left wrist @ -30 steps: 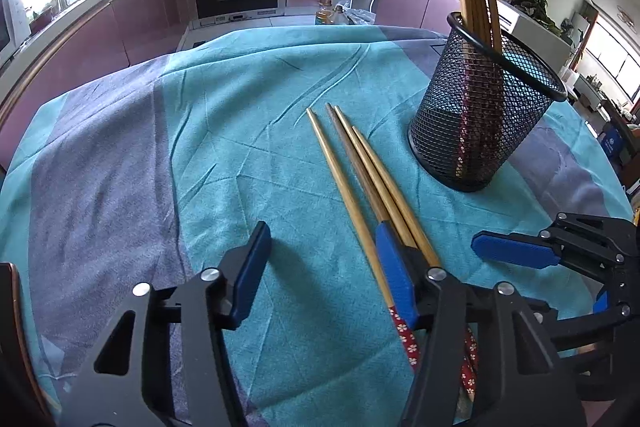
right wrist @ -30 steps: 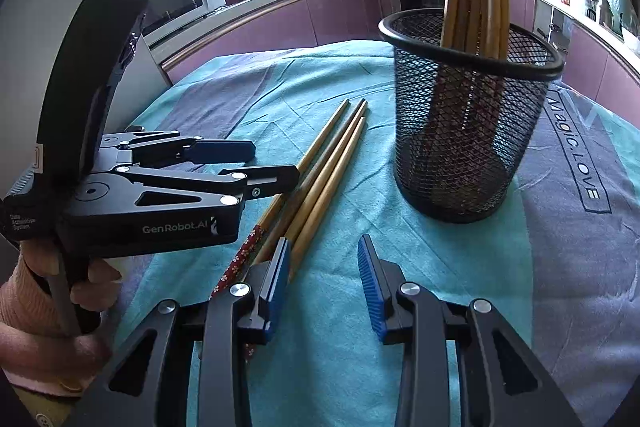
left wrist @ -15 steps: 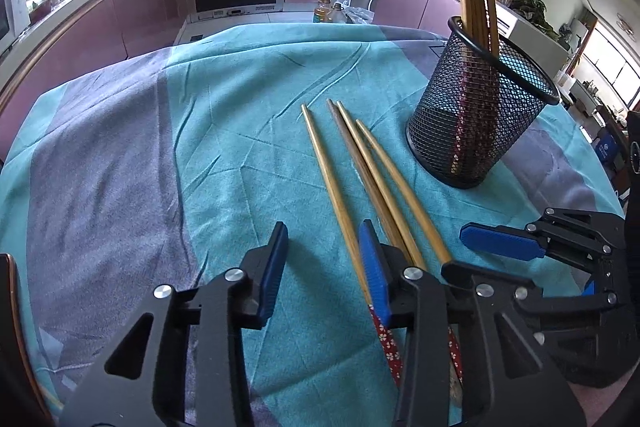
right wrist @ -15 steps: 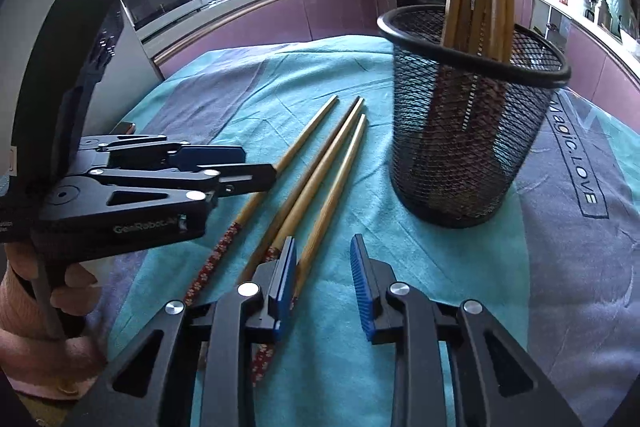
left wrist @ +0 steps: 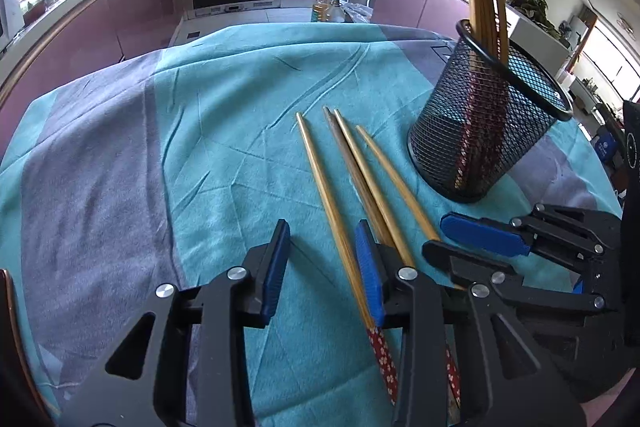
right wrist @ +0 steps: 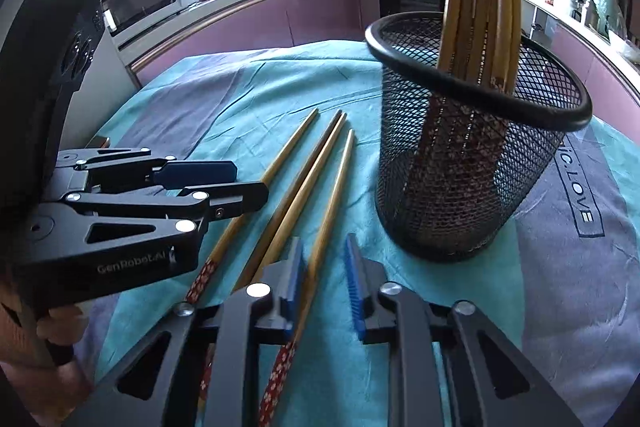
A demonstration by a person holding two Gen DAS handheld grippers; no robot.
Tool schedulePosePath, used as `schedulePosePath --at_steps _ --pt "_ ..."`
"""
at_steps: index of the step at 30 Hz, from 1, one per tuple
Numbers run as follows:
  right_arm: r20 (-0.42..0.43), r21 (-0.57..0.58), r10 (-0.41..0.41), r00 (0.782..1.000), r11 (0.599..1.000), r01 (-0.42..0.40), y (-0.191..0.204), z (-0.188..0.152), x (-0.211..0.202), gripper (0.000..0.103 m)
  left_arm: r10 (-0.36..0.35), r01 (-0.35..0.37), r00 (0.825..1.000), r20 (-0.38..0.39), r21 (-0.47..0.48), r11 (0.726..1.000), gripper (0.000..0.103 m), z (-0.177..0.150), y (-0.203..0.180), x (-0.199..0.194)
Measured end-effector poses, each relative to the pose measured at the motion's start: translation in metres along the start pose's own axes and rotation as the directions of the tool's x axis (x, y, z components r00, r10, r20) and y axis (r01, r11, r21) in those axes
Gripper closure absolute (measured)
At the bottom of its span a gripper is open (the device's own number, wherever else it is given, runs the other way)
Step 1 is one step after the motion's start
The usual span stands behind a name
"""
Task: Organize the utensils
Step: 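Grasp another chopstick with the left gripper while the right gripper grasps one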
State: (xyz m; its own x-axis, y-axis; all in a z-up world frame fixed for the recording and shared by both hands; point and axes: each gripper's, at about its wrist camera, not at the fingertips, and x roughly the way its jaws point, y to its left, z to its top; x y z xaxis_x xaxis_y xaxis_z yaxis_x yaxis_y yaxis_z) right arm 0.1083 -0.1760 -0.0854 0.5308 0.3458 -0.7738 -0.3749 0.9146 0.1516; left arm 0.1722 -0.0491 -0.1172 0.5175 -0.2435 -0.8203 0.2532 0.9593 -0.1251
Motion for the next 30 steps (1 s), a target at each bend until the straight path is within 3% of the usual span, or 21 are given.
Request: schedulePosePath --at_steps 6,15,30 --pt "0.016 0.077 0.047 0.999 0.996 -0.048 -0.011 -0.003 -0.004 0.097 -0.023 0.023 1.0 -0.004 -0.041 0.999 0.093 0.001 0.001 0.0" --pt "0.056 0.058 0.112 0.992 0.992 -0.115 -0.012 -0.007 -0.023 0.097 -0.062 0.063 0.998 0.025 -0.053 0.997 0.095 -0.011 -0.002 -0.016" --pt "-0.016 0.004 0.113 0.994 0.994 -0.113 -0.002 -0.004 -0.004 0.097 -0.083 0.083 0.996 -0.026 0.023 0.996 0.094 -0.024 -0.012 -0.01"
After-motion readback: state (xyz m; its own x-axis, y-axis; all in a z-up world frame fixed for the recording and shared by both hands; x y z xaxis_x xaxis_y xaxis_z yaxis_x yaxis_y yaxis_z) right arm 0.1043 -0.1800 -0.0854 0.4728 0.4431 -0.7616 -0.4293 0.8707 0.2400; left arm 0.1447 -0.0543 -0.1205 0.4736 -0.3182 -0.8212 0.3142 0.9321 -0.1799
